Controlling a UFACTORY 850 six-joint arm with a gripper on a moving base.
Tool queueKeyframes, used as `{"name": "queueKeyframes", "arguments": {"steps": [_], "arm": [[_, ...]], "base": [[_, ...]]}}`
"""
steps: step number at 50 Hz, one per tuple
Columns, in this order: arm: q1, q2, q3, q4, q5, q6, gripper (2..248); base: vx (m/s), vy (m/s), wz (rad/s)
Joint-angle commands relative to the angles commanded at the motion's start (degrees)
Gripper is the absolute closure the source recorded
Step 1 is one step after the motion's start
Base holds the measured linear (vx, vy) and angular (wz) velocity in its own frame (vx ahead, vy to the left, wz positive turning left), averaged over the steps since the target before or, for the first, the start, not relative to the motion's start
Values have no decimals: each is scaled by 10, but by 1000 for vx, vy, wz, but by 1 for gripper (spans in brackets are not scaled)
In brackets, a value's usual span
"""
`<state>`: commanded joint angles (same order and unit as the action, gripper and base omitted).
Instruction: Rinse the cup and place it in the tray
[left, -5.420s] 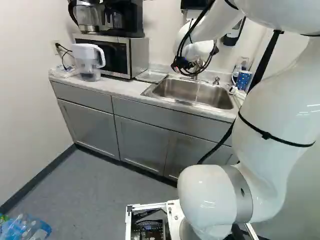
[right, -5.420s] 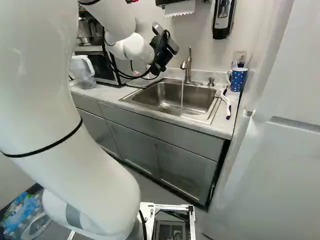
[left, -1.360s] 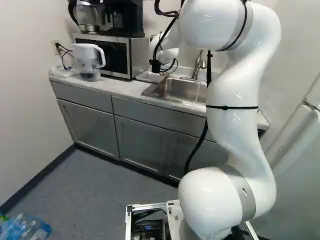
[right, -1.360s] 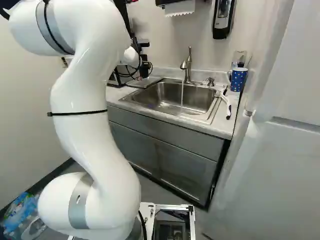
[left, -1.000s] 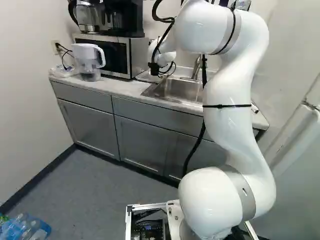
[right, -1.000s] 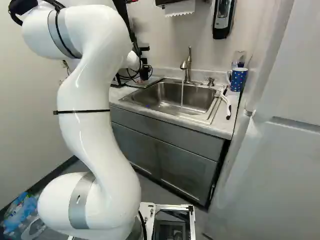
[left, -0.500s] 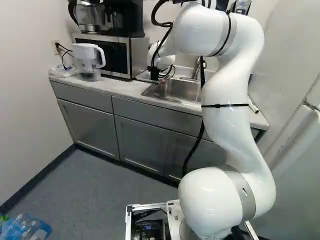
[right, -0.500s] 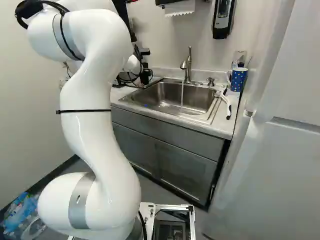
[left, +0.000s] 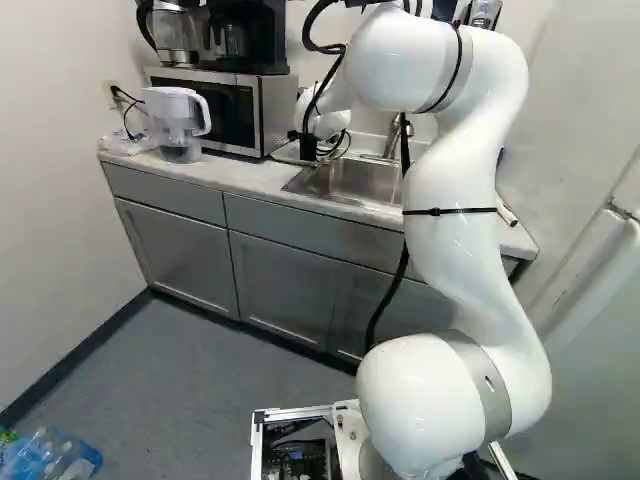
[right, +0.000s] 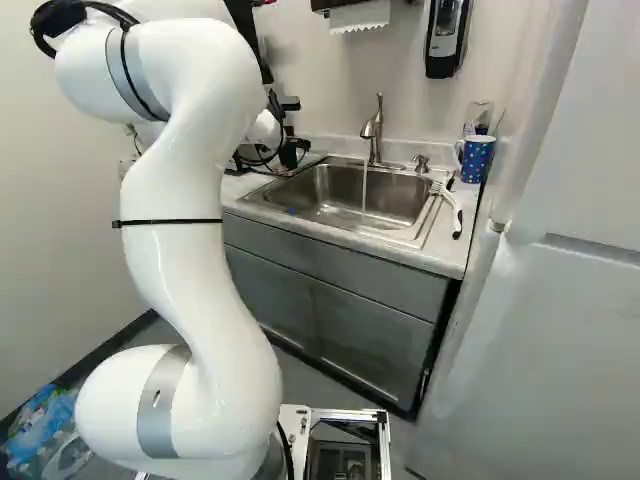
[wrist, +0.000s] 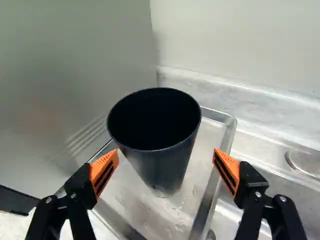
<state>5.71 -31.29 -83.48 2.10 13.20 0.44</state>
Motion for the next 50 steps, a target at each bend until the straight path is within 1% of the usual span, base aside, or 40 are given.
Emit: {"name": "queueKeyframes", "arguments": {"steps": [50], "arm": [[0,36,-14,0,0,0,3]], "base": [[0,0,0]]}}
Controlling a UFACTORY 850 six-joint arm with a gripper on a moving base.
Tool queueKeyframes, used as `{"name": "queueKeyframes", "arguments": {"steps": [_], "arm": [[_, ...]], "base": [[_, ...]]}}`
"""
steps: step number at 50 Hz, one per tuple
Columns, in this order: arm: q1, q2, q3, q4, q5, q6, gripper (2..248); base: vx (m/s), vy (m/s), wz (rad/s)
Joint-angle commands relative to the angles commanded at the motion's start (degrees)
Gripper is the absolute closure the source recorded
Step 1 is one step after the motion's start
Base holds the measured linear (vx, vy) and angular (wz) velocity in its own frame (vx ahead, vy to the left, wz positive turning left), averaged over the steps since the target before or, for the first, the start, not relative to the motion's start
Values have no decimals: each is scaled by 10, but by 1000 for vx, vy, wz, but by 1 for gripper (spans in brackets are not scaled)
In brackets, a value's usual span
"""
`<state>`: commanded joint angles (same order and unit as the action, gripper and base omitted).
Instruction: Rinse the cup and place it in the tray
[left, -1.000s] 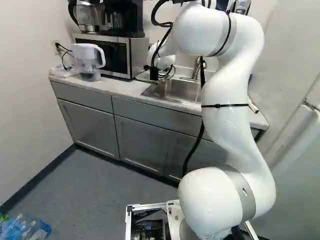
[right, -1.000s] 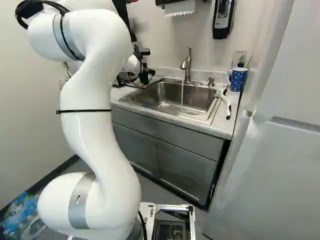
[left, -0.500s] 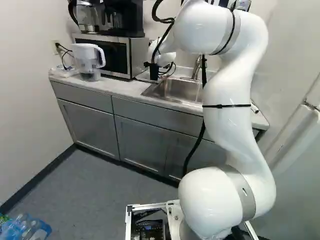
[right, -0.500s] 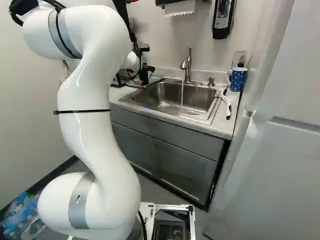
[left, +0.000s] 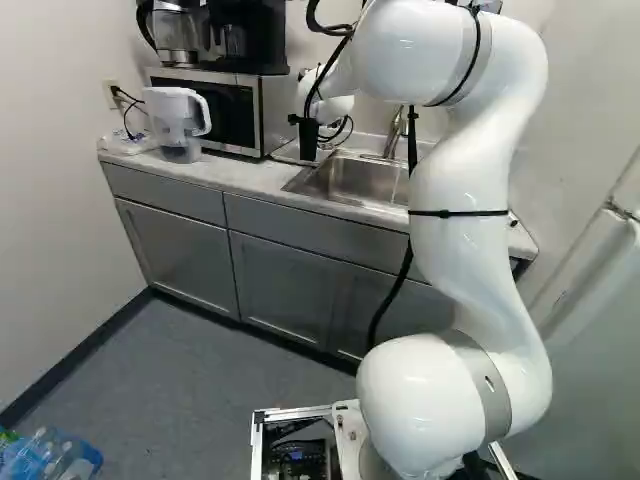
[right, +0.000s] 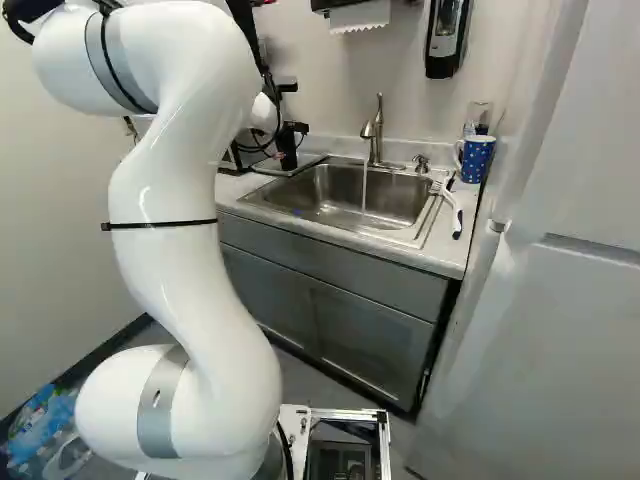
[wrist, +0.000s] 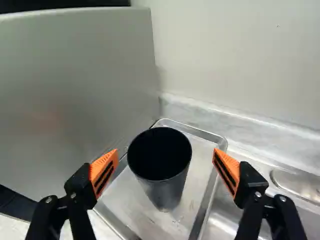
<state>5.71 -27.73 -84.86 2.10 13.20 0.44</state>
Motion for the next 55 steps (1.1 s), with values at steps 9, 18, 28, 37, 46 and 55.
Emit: {"name": "queueKeyframes", "arguments": {"steps": [9,18,28,37,46,55], "arm": [[0,6,-4,0,0,0,3],[0,11,-8,0,0,0,3],[0,17,-13,0,0,0,3],[0,22,-18,0,0,0,3],[0,26,-23,0,0,0,3],[-7,39,-19,0,-6,0,3]], "base": [[0,0,0],[0,0,0],[0,0,0],[0,0,0],[0,0,0],[0,0,0]]}}
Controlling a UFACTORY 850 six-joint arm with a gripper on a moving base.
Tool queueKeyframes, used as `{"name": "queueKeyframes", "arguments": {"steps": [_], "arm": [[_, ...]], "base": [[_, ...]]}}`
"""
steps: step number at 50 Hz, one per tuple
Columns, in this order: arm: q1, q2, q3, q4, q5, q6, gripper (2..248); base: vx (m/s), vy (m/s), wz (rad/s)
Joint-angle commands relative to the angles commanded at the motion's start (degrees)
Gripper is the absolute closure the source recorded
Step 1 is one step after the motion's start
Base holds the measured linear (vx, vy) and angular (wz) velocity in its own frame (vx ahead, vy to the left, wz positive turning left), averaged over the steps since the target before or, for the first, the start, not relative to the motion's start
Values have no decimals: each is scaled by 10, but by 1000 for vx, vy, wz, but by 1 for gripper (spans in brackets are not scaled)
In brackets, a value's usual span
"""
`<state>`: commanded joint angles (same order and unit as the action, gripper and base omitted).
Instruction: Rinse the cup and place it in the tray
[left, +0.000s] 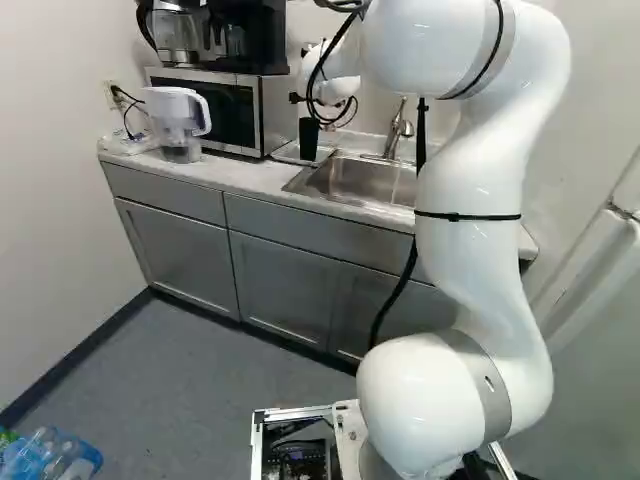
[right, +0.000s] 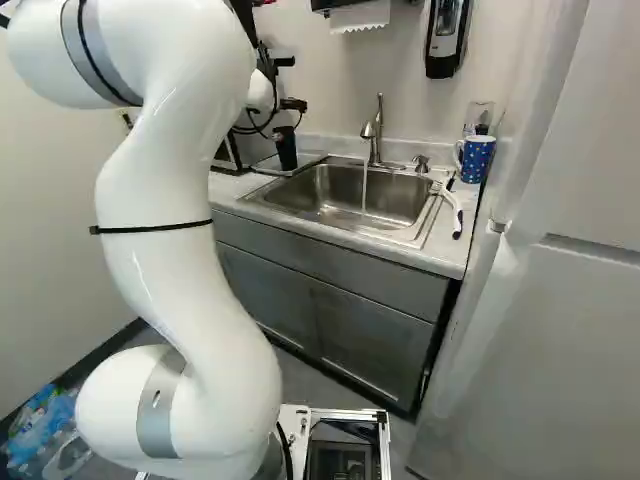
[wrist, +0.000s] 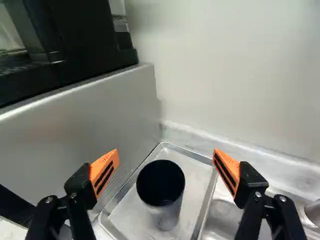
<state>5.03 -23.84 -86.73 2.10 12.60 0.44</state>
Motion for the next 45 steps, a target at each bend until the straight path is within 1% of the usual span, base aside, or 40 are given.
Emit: {"name": "queueKeyframes", "arguments": {"steps": [24,45], "arm": [[-31,48,28,0,-38,0,3],[-61,86,47,0,-41,0,3]], "base": [[0,0,0],[0,0,0]]}}
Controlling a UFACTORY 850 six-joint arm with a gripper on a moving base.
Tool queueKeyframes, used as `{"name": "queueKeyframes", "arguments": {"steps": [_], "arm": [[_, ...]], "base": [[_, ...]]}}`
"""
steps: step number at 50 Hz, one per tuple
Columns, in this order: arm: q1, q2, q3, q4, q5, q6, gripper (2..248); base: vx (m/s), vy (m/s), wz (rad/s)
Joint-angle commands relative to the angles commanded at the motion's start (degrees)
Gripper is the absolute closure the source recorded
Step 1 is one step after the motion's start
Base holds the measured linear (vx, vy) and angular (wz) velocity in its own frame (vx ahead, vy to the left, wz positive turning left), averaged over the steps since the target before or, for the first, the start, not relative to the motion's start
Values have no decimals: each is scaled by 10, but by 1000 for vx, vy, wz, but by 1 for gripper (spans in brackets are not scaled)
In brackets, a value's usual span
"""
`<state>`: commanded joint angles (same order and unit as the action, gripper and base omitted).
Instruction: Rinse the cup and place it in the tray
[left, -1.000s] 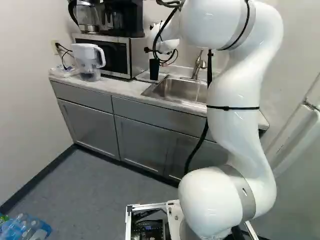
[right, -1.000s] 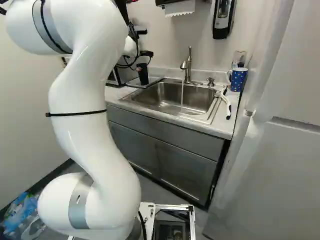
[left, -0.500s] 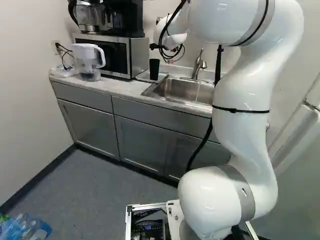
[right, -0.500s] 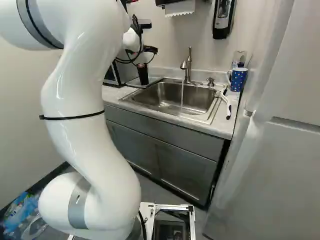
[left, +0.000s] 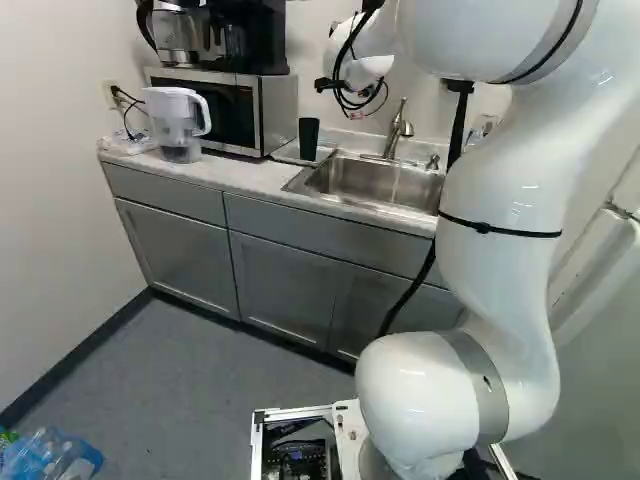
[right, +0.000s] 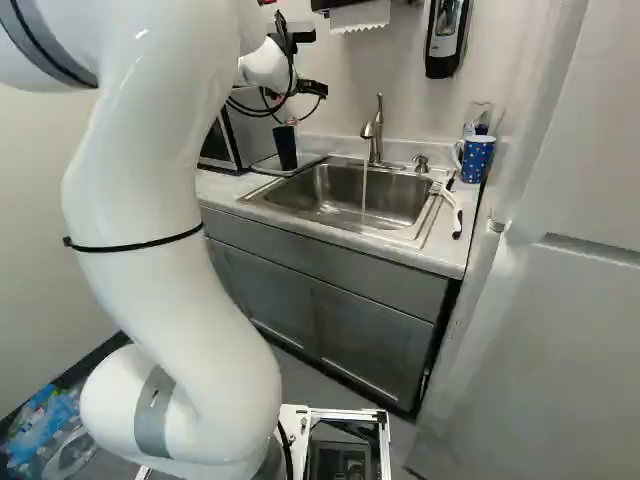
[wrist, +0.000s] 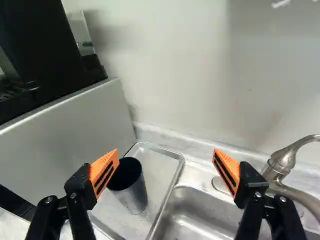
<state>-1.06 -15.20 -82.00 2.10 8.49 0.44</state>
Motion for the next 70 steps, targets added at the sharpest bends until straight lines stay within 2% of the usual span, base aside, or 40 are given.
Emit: {"name": "queueKeyframes", "arguments": {"steps": [21,44,70], "arm": [[-31,20,-3,0,-2,0,3],[-63,-2,-47,0,-17,0,3],[-96,-29,-70,0,-17,0,3]], "base": [[0,0,0],[0,0,0],[0,0,0]]}}
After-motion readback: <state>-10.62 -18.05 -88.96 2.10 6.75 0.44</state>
